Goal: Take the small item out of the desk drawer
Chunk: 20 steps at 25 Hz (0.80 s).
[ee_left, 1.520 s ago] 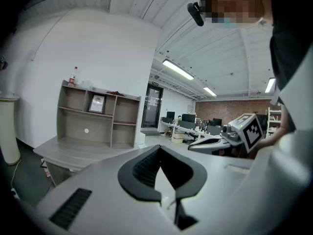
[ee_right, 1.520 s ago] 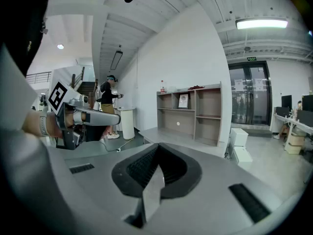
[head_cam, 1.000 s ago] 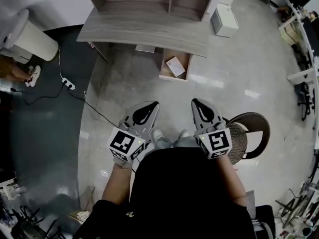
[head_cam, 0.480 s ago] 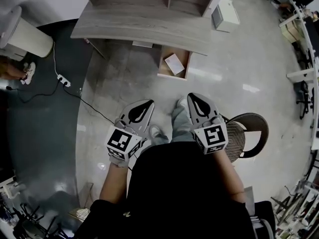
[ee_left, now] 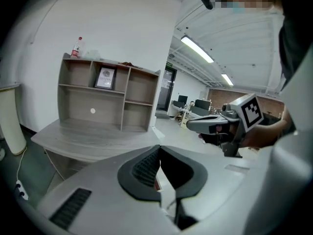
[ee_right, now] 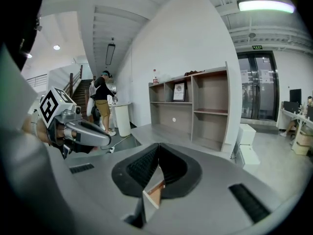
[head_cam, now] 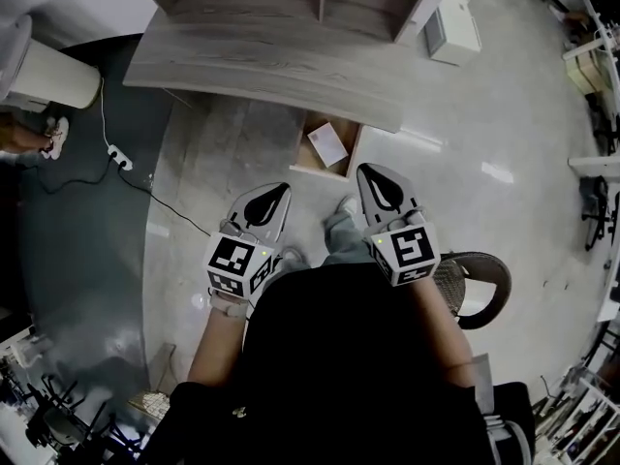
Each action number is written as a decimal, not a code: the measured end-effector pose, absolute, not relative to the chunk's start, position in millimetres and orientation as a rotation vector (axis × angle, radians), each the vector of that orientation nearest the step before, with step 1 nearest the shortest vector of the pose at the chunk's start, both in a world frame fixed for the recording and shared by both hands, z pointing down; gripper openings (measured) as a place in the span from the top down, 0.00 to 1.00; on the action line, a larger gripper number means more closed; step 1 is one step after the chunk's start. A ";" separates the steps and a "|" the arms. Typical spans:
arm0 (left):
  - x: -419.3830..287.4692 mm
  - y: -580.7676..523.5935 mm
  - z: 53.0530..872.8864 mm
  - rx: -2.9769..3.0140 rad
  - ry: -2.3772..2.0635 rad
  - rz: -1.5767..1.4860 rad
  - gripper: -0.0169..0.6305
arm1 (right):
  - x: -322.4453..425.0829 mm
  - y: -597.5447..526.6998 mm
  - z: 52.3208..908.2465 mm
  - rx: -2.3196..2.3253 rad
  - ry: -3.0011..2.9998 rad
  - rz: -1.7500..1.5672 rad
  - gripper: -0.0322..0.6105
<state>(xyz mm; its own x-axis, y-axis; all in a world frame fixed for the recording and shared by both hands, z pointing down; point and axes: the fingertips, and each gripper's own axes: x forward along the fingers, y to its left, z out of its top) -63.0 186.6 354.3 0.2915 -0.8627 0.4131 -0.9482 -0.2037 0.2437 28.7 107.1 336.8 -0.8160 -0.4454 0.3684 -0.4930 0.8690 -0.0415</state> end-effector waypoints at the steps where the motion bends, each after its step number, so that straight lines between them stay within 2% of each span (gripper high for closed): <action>1: -61.6 174.5 359.1 2.092 -1.619 0.251 0.96 | 30.2 93.7 338.5 0.695 -2.689 0.197 0.96; 9: -58.3 103.5 417.6 1.775 -1.614 0.203 0.96 | 41.5 6.8 344.0 0.633 -2.694 0.207 0.96; 17: -66.9 68.6 490.8 1.539 -1.539 0.192 0.95 | 43.8 -27.9 364.4 0.663 -2.607 0.216 0.95; 20: -68.5 59.2 520.2 1.493 -1.483 0.191 0.90 | 42.8 -32.2 370.1 0.698 -2.570 0.233 0.96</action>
<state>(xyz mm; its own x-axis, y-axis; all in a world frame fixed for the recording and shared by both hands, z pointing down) -68.5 59.2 520.2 0.2410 -0.6744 0.6980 -0.8294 0.2303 0.5089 42.8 -32.2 370.1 -0.7636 -0.4353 0.4769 -0.5141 0.8568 -0.0411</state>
